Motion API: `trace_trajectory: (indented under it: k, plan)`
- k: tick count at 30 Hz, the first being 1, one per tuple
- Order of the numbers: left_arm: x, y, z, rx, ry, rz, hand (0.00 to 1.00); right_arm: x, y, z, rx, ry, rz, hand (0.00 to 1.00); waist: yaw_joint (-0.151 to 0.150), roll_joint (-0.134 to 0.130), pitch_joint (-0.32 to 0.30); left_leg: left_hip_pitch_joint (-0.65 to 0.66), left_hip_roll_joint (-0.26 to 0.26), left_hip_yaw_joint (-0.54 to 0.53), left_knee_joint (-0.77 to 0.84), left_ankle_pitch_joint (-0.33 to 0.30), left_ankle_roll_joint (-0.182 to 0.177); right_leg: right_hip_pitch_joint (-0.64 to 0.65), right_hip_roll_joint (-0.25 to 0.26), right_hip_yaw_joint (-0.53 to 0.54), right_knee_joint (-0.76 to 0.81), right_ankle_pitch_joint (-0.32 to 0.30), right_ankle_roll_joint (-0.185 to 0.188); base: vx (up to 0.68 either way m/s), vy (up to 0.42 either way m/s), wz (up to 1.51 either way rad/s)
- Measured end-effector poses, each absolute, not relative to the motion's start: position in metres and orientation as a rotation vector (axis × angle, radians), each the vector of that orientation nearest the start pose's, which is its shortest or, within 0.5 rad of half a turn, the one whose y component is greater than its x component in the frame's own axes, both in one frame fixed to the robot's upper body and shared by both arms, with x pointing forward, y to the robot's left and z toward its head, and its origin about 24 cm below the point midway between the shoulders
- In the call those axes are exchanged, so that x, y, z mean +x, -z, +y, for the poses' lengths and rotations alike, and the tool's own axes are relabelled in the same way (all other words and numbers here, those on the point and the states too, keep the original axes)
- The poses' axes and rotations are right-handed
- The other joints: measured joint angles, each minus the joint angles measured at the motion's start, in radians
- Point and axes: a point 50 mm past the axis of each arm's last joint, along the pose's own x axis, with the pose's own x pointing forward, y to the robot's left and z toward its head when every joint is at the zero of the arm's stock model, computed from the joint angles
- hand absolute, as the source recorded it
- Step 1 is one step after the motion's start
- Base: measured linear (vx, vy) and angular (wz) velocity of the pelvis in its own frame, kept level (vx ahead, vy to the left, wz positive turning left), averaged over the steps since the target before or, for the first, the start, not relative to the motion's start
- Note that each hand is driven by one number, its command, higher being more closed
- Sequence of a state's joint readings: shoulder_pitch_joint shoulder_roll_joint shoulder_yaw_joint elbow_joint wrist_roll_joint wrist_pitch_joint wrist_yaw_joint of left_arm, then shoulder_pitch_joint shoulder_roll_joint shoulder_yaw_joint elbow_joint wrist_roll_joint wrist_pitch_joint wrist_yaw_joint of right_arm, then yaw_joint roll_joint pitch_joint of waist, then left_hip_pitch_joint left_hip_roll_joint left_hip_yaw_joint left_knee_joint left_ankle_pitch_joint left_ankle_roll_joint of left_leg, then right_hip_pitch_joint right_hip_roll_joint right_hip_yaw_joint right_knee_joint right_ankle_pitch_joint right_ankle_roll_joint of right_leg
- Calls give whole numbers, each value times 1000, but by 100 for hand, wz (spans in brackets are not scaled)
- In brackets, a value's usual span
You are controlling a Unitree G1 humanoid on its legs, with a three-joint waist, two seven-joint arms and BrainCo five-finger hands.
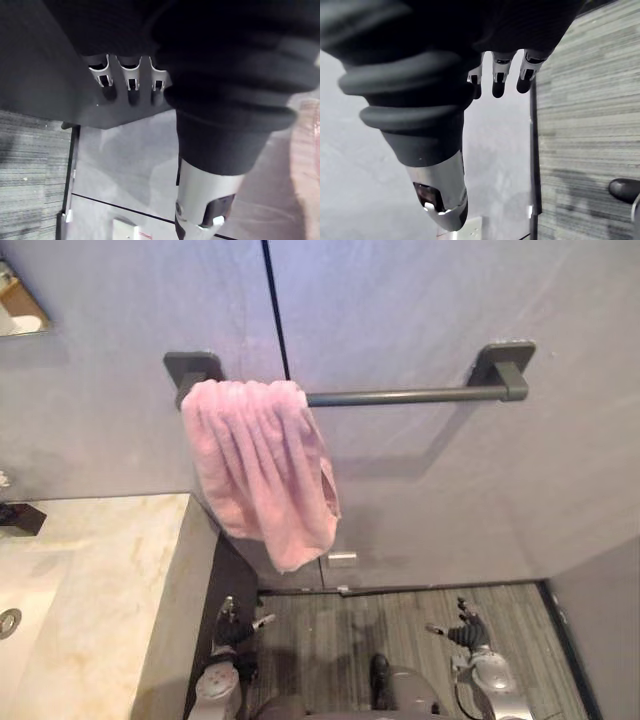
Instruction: Organize washtable
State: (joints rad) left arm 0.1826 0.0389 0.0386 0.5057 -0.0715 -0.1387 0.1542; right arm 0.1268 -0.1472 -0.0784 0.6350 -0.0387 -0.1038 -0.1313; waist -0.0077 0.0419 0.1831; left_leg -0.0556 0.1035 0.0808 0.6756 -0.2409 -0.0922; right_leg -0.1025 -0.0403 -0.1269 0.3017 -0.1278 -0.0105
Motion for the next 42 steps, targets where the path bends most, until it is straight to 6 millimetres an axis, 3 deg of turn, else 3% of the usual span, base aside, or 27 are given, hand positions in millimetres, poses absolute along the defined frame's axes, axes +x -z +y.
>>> trace_trajectory:
  k: [2, 3, 6, 7, 8, 10, 13, 20, 26, 27, 34, 37, 40, 42]
  plan:
    - [164, 90, 185, -1, -268, 532, 0, 159, 103, -220, -179, 255, 645, 0, 25, -5, 1, -31, 37, 29, 81, -15, 21, 67, 5, -5, -32, -10, -15, 314, -124, 6]
    - [164, 88, 185, -2, -269, 525, 0, 161, 101, -220, -172, 259, 634, 0, 27, -15, 1, -43, 42, 30, 26, -21, 32, 93, 0, -5, -52, -10, -16, 289, -54, -10]
    - [167, 85, 186, -1, -268, 507, 0, 169, 97, -221, -167, 268, 611, 0, 23, -6, 0, -66, 31, 19, -210, -13, 29, 113, -18, -3, -71, -10, -14, 171, 62, -2]
    - [171, 81, 186, -2, -268, 483, 0, 167, 97, -227, -167, 294, 613, 0, 22, 6, -8, -56, 29, 0, -342, 37, 12, 119, -17, -7, -76, -18, 4, 149, 140, 4]
    - [172, 78, 185, -4, -268, 469, 0, 166, 96, -230, -175, 302, 613, 0, 22, 26, -14, -56, 36, -6, -400, 138, 16, 122, -5, -7, -76, -27, 21, 150, 156, 4]
    - [178, 67, 193, 25, -274, 415, 0, 159, 102, -228, -168, 300, 645, 0, 24, -5, -14, -25, -2, -16, -430, 151, 14, 145, -43, -5, -79, -43, 51, 125, 146, 13]
    - [179, 56, 192, 49, -256, 366, 0, 157, 103, -228, -167, 300, 651, 0, 24, -23, -21, 10, -44, -8, -498, 174, 37, 154, -75, -2, -109, -37, 72, 73, 113, 8]
    - [185, 30, 190, 94, -245, 243, 0, 154, 104, -226, -165, 296, 656, 0, 21, -22, -23, 56, -68, -7, -569, 196, 47, 191, -84, -3, -163, -25, 84, 38, 32, 0]
    - [195, 10, 192, 259, -186, 148, 0, 154, 105, -224, -182, 270, 660, 0, 17, -8, -35, 110, -67, -11, -645, 232, 41, 220, -76, -6, -181, -16, 79, 3, -26, 0]
    - [198, 8, 191, 283, -167, 130, 100, 155, 105, -224, -191, 260, 658, 0, 19, -6, -39, 117, -66, -7, -653, 236, 41, 222, -75, -2, -186, -10, 77, -35, -9, -6]
    - [212, -2, 177, 383, -63, 59, 100, 164, 102, -216, -206, 199, 637, 0, 16, -11, -43, 149, -70, 8, -754, 303, 55, 220, -72, 20, -236, 44, 85, -92, 19, -9]
    - [216, -6, 171, 384, -37, 34, 100, 168, 100, -209, -211, 164, 624, 0, -5, -23, -49, 157, -69, 11, -771, 314, 53, 219, -74, 28, -242, 50, 92, -116, 19, -4]
    - [217, -6, 171, 385, -35, 28, 100, 182, 85, -204, -214, 142, 534, 0, -9, -24, -51, 160, -68, 25, -772, 311, 49, 217, -73, 49, -258, 62, 89, -80, 21, -22]
    - [219, -9, 171, 389, -33, 16, 100, 199, 60, -195, -217, 106, 398, 0, -10, -24, -51, 157, -68, 30, -776, 310, 49, 214, -71, 59, -273, 73, 92, -71, 15, -21]
